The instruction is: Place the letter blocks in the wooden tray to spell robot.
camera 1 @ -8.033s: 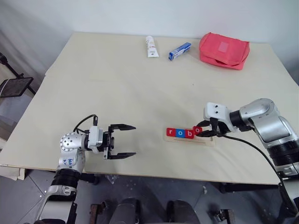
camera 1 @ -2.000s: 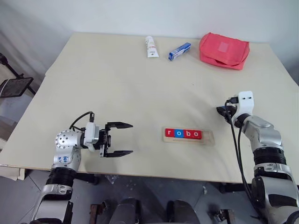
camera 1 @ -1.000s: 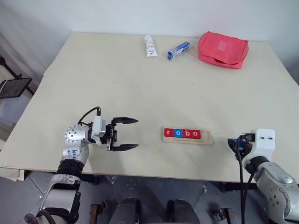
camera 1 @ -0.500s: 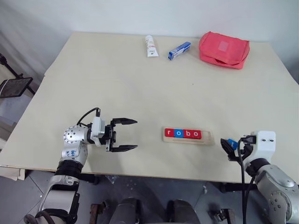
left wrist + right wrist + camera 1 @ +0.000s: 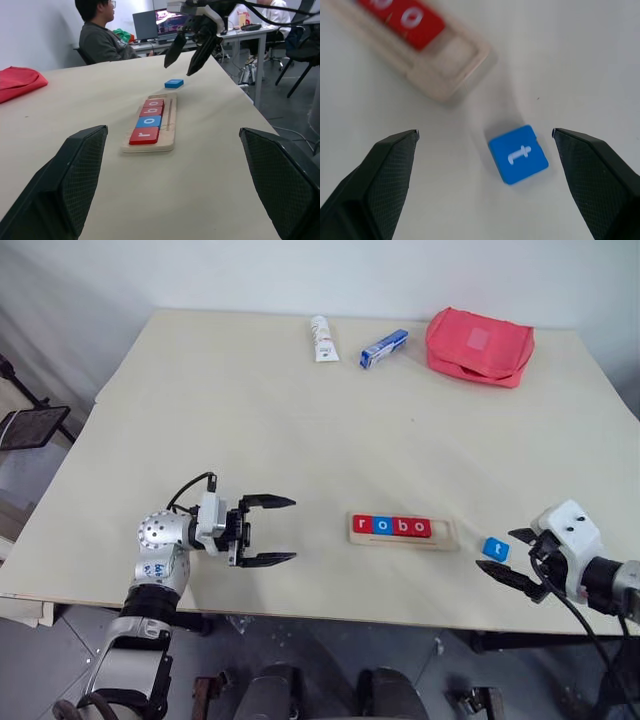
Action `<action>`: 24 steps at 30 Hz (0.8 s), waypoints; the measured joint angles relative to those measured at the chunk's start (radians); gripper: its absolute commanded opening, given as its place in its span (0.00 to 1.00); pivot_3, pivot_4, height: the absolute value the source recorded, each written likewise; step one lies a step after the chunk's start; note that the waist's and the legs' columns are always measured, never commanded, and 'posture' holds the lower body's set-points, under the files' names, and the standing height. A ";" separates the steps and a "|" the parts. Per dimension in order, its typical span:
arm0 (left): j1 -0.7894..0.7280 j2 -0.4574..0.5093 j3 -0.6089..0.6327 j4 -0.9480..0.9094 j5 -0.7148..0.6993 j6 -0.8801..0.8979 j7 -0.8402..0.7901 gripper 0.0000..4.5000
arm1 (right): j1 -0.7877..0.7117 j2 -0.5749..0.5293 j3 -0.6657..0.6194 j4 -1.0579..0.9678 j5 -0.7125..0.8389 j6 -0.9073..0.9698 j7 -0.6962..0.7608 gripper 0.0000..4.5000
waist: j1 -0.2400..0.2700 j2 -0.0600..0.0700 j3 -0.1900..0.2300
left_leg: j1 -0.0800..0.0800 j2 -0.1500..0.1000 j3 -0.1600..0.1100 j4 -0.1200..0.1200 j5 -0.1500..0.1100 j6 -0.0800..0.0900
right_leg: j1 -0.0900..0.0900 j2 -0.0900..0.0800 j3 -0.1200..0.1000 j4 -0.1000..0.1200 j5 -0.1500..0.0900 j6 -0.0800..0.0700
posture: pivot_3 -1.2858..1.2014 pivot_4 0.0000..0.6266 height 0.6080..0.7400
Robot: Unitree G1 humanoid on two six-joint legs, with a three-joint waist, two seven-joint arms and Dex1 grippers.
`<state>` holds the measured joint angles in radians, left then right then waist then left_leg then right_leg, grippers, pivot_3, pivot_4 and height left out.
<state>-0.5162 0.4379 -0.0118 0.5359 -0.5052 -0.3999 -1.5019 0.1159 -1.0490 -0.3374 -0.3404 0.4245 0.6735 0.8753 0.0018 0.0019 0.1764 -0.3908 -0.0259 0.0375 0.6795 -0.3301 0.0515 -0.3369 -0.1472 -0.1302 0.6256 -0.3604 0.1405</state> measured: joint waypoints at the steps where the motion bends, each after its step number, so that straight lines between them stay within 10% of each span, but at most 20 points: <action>1: 0.007 0.000 0.000 -0.009 0.000 0.000 0.000 1.00 | -0.013 -0.028 0.018 0.032 -0.014 -0.031 0.036 0.99 | 0.000 0.000 0.000 | 0.000 0.000 0.000 0.000 0.000 0.000 | 0.000 0.000 0.000 0.000 0.000 0.000 | 0.52 0.24 1.00; 20: 0.079 0.056 0.014 -0.105 -0.028 0.040 0.000 1.00 | -0.391 -0.093 0.372 0.516 -0.239 -0.327 0.364 0.99 | -0.001 0.000 0.000 | -0.001 0.001 -0.001 0.002 0.000 0.000 | 0.001 -0.001 -0.002 0.000 0.000 0.000 | 0.52 0.24 1.00; 24: 0.086 0.060 0.014 -0.118 -0.038 0.050 0.000 1.00 | -0.421 -0.066 0.379 0.527 -0.248 -0.323 0.362 0.79 | -0.002 0.000 0.000 | -0.001 0.001 -0.001 0.002 0.000 0.000 | 0.001 0.000 -0.002 0.000 0.000 0.000 | 0.52 0.24 1.00</action>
<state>-0.4306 0.4978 0.0021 0.4181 -0.5430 -0.3495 -1.5018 -0.3056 -1.1150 0.0419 0.1869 0.1767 0.3502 1.2368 0.0000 0.0017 0.1765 -0.3914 -0.0251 0.0365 0.6812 -0.3301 0.0514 -0.3363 -0.1477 -0.1326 0.6253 -0.3604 0.1405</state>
